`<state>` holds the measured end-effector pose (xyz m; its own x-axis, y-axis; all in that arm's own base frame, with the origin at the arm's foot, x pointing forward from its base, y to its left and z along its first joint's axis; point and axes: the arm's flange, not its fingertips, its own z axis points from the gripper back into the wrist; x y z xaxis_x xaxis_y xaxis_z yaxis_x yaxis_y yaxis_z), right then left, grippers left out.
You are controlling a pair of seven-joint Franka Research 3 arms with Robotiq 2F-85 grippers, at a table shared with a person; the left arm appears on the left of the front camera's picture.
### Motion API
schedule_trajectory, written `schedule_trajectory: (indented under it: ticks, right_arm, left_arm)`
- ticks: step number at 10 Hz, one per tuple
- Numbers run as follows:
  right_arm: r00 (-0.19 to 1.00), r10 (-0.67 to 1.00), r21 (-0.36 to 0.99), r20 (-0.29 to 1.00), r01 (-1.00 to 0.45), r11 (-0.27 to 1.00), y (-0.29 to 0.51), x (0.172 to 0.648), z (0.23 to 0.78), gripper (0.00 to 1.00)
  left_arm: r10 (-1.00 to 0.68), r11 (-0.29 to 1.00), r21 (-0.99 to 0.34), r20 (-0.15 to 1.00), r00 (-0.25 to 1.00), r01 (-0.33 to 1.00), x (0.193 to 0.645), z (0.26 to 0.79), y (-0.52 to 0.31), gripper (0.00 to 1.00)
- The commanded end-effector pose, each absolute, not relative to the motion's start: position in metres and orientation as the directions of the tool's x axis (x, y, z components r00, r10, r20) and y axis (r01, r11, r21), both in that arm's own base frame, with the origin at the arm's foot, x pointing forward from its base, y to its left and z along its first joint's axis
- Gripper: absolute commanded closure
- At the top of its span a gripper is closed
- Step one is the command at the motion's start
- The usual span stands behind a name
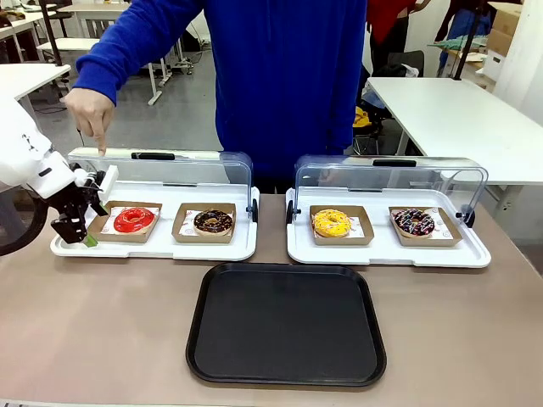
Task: Move the first donut from the left to the tray.
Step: Pick up the Paper togo box containing the Donut indicated by the person and place it on the Handle tray.
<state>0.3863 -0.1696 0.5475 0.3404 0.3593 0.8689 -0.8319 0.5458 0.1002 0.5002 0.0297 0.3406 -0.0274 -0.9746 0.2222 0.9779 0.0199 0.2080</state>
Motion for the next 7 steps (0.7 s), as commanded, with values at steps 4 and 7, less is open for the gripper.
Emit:
schedule_trajectory:
  ticks: [4,7]
  right_arm:
    - [0.304,0.347,0.078,0.887,-0.840,0.537,-0.170,0.391,0.550,0.00]
    - [0.304,0.347,0.078,0.887,-0.840,0.537,-0.170,0.391,0.550,0.00]
  left_arm:
    - [-0.982,-0.010,0.202,0.183,-0.048,0.979,0.508,0.321,0.029,0.00]
    - [-0.985,-0.014,0.183,0.166,-0.045,0.983,0.512,0.315,0.033,0.00]
